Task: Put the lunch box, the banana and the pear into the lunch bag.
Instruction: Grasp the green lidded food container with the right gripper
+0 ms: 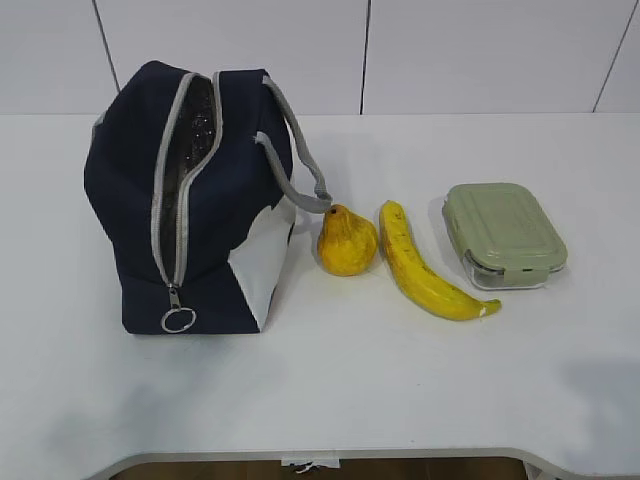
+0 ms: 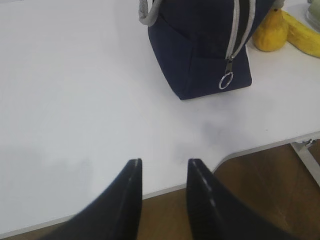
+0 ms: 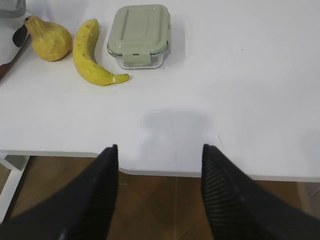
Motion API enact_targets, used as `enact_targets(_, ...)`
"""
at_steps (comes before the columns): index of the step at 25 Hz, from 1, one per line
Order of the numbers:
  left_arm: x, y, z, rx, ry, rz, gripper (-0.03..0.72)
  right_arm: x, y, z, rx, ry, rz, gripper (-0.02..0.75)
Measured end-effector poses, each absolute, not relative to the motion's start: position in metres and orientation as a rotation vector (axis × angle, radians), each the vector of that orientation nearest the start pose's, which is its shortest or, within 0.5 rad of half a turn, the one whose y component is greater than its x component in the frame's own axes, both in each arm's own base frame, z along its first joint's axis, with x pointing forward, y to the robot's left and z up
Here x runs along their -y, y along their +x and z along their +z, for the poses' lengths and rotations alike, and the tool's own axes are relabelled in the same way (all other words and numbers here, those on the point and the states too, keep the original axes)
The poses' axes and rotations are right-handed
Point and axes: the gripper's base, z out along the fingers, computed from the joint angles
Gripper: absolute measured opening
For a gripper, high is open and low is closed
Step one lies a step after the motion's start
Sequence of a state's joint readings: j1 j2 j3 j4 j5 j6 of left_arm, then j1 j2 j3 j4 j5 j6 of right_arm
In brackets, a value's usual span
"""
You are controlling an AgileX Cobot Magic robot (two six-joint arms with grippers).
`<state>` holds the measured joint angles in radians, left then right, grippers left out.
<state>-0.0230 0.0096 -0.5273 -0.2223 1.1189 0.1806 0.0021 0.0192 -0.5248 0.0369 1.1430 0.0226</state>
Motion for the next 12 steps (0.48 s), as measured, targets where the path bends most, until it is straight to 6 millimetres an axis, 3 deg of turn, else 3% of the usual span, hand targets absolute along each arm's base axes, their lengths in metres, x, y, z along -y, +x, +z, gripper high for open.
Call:
enact_targets(7,0.018,-0.011,0.282,-2.054,0.231,-0.176,0.236,-0.004,0.014,0.279,-2.264,0.041,0.086,0.417)
enact_targets(12,0.018,-0.011,0.282,-2.053,0.230,-0.176,0.236,-0.004,0.039,0.294,-2.358,0.047,0.083,0.417)
